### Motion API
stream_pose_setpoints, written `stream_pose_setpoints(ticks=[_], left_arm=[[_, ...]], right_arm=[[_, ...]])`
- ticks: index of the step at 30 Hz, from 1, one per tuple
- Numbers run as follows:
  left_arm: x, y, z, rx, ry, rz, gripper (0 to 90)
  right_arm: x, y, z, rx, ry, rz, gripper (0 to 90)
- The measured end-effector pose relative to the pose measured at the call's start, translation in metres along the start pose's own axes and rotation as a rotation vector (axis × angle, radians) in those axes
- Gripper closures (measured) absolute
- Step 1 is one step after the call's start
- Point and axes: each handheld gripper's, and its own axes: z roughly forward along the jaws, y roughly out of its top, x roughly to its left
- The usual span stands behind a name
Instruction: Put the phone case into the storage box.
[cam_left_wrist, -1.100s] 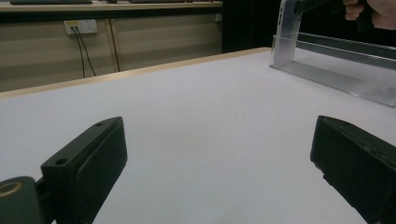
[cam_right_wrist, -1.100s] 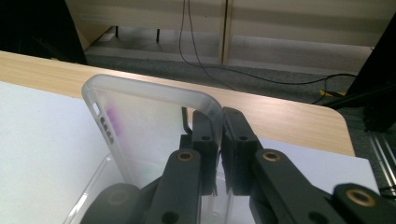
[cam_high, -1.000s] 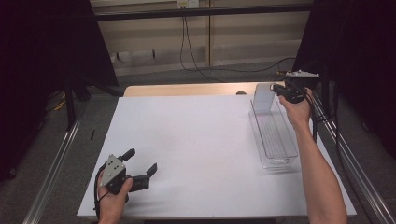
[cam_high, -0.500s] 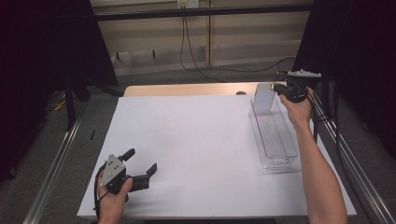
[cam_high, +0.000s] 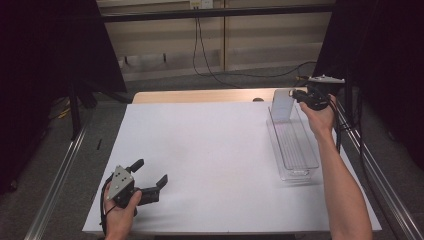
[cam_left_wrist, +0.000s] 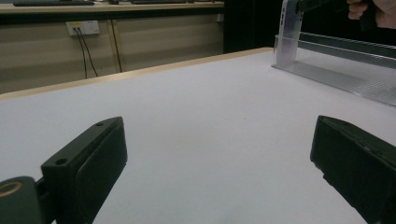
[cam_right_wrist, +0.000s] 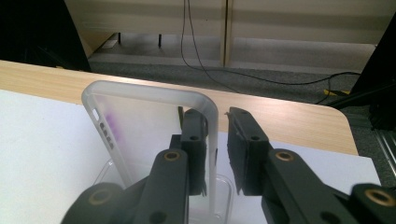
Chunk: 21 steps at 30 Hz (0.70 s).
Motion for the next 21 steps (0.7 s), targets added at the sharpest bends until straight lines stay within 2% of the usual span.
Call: stream_pose_setpoints(ticks=[3, 11, 21], left_arm=[[-0.0005, 0.0000, 0.0000, -0.002, 0.001, -0.001, 3.9], [0.0000, 0.0006, -0.0009, -0.009, 0.010, 0.003, 4.0], [-0.0002, 0.0006, -0.0006, -0.011, 0.010, 0.000, 3.9]], right_arm=[[-0.0007, 0.0000, -0.0006, -0.004, 0.015, 0.012, 74.4], [0.0006, 0.0008, -0.0016, -0.007, 0.007, -0.005, 71.6], [0.0009, -0.0004, -0.0019, -0.003, 0.007, -0.019, 63.0]])
